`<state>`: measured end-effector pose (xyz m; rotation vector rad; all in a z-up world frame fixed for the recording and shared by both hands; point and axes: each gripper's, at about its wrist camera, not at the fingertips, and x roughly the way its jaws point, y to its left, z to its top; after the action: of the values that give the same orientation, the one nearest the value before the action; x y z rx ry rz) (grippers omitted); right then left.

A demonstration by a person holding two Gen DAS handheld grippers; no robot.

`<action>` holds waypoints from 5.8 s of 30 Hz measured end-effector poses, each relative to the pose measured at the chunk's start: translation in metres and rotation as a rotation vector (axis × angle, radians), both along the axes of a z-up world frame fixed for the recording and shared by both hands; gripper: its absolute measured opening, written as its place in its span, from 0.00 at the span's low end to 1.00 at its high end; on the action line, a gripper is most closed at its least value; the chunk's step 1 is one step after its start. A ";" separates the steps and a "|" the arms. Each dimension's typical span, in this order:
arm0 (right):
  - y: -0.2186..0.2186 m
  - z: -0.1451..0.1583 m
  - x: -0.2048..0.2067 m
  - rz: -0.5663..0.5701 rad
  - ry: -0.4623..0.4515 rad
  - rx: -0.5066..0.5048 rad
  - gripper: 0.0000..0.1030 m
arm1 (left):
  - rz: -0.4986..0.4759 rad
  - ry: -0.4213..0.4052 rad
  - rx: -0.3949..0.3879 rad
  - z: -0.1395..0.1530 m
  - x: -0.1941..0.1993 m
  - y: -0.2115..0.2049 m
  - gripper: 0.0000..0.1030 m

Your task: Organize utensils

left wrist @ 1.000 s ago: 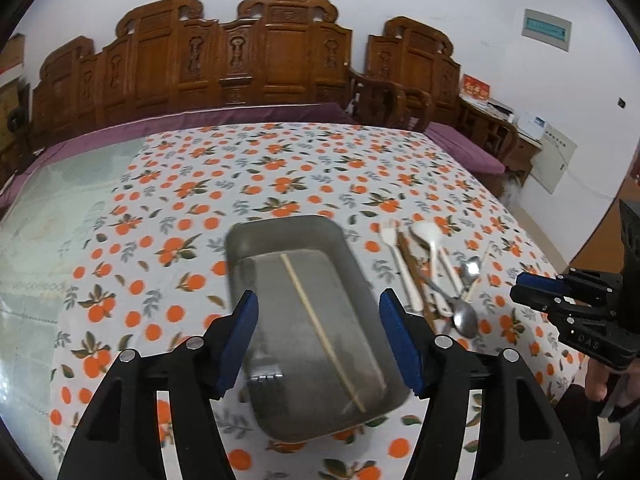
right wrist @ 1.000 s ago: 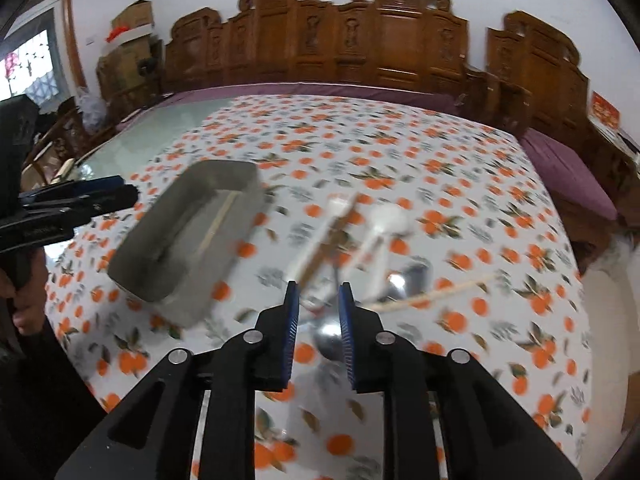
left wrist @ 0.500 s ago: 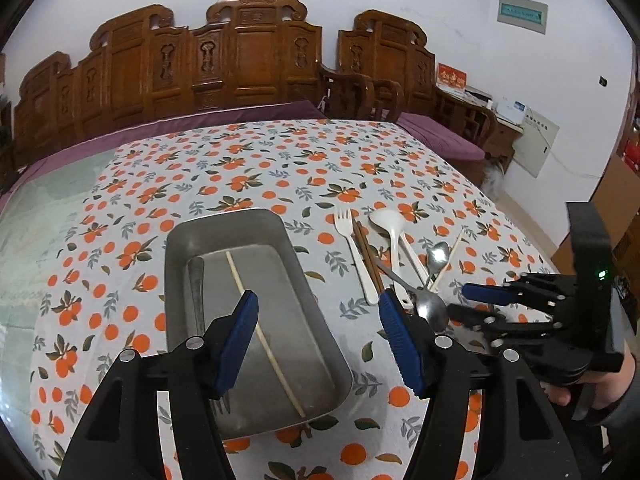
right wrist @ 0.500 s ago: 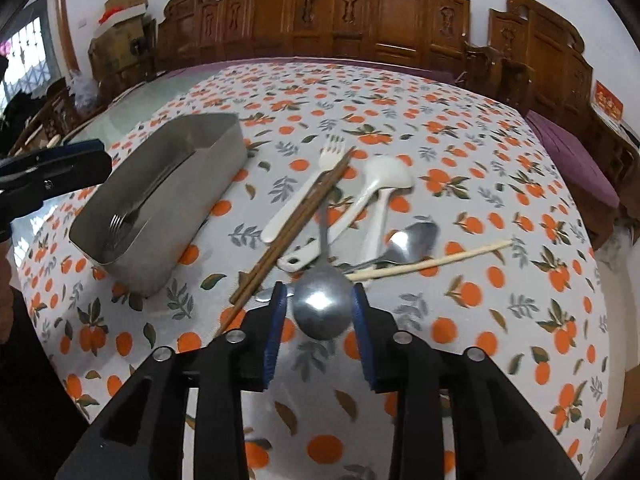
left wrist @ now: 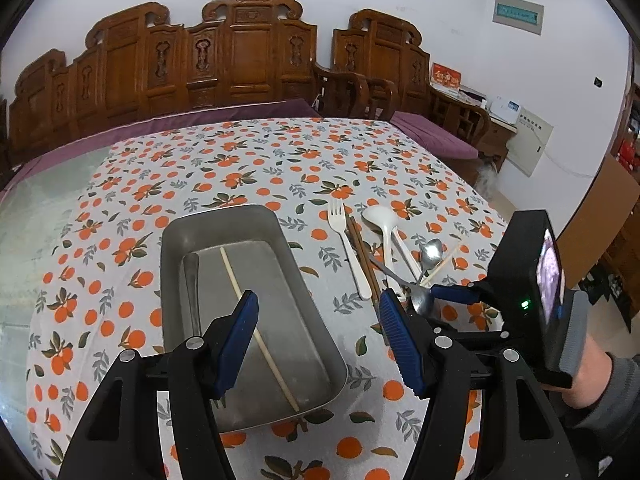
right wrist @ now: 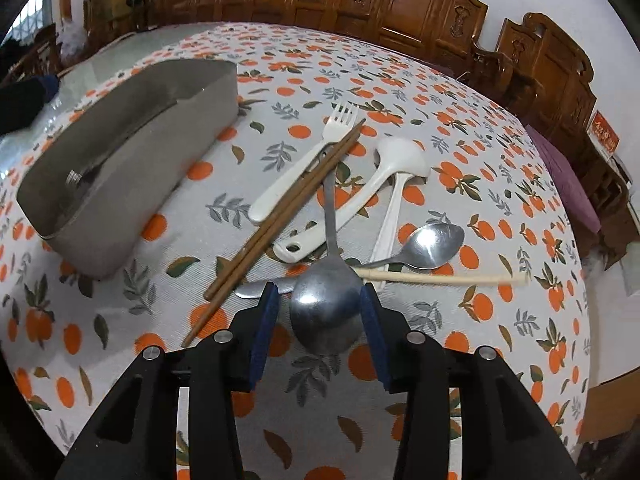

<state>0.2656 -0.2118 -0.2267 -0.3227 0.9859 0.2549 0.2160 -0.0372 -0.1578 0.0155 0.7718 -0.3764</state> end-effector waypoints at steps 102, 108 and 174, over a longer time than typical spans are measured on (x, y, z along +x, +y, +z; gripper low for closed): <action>-0.116 0.065 -0.028 -0.189 -0.129 0.131 0.02 | -0.162 0.134 0.205 -0.069 -0.014 -0.084 0.00; -0.114 0.075 -0.031 -0.181 -0.140 0.145 0.02 | -0.152 0.130 0.219 -0.064 -0.009 -0.088 0.00; -0.078 0.100 -0.030 -0.120 -0.156 0.200 0.02 | 0.015 0.032 0.148 0.028 -0.021 -0.019 0.03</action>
<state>0.2354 -0.2898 -0.1272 -0.0986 0.8149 0.2136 0.1947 -0.0558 -0.1298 0.1432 0.8294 -0.3056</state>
